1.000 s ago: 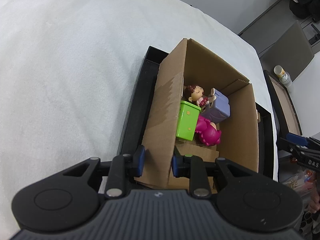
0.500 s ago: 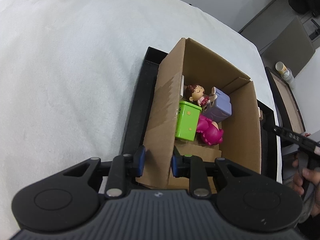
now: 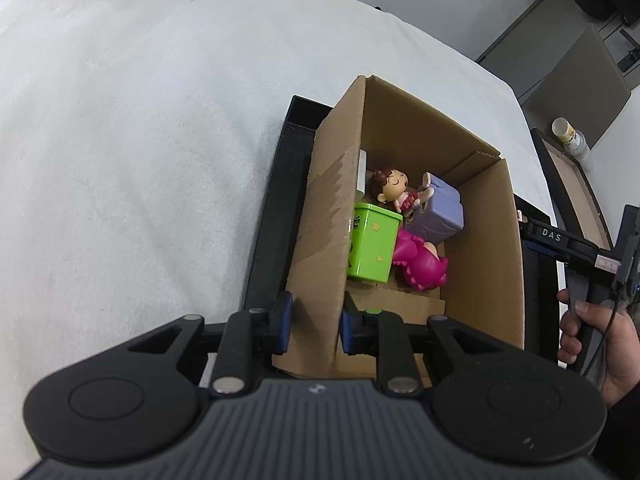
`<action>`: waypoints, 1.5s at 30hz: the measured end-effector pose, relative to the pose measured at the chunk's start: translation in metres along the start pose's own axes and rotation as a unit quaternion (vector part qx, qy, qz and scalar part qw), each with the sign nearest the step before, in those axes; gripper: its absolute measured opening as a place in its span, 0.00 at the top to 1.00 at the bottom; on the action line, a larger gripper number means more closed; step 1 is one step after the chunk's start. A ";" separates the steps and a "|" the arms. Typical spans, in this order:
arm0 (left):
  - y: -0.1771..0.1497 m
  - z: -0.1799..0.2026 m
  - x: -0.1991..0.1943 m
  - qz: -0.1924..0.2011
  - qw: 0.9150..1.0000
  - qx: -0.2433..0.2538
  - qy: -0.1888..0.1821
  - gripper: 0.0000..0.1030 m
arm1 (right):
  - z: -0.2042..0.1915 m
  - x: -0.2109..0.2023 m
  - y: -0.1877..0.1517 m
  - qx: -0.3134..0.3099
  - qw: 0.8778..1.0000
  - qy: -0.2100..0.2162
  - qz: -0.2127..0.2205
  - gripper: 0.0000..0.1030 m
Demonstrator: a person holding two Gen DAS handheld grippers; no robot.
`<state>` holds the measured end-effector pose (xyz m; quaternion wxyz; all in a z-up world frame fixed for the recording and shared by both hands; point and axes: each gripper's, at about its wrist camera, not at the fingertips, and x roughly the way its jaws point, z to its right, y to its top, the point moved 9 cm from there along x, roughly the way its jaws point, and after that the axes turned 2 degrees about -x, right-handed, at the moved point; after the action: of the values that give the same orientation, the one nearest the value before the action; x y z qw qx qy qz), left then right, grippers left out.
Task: Organize rigid objects
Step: 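Move the right gripper to the red crab toy on the tray and grasp it, then lift the red crab toy with the right gripper over the cardboard box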
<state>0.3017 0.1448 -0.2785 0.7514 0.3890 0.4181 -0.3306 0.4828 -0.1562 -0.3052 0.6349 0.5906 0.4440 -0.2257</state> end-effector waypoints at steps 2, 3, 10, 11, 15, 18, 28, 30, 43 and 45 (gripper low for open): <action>0.000 0.000 0.000 0.000 1.000 -0.001 0.000 0.78 | 0.002 0.003 0.000 0.003 1.000 -0.005 0.000 0.29; 0.000 0.000 0.000 0.000 1.000 -0.001 0.001 0.78 | 0.002 0.004 0.000 0.005 1.000 -0.006 0.000 0.29; 0.000 0.002 -0.001 0.003 1.000 0.006 0.006 0.79 | 0.004 0.013 0.006 0.005 1.000 -0.023 0.007 0.32; 0.000 0.002 -0.002 0.003 1.000 0.005 0.006 0.79 | 0.005 0.015 0.006 0.007 1.000 -0.022 0.003 0.41; 0.001 0.004 -0.004 0.011 1.000 0.012 0.011 0.80 | 0.008 0.008 0.005 0.002 0.999 -0.043 0.006 0.43; 0.004 0.006 -0.007 0.018 1.000 0.017 0.015 0.80 | 0.007 0.001 0.000 -0.001 0.999 -0.036 0.004 0.43; 0.005 0.007 -0.010 0.033 0.999 0.015 0.021 0.82 | -0.003 -0.035 0.003 -0.015 0.999 -0.027 0.016 0.43; 0.005 0.006 -0.011 0.037 0.999 0.016 0.022 0.83 | -0.007 -0.042 0.005 -0.018 0.999 -0.023 0.019 0.43; 0.005 0.003 -0.012 0.041 0.999 0.009 0.017 0.83 | -0.036 -0.073 0.017 -0.061 0.998 0.005 0.032 0.43; 0.005 0.003 -0.012 0.040 0.999 0.007 0.015 0.83 | -0.042 -0.077 0.017 -0.065 0.997 0.007 0.033 0.43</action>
<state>0.3012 0.1470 -0.2651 0.7552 0.4157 0.4105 -0.2972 0.4453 -0.1311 -0.2276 0.6759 0.5638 0.4427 -0.1710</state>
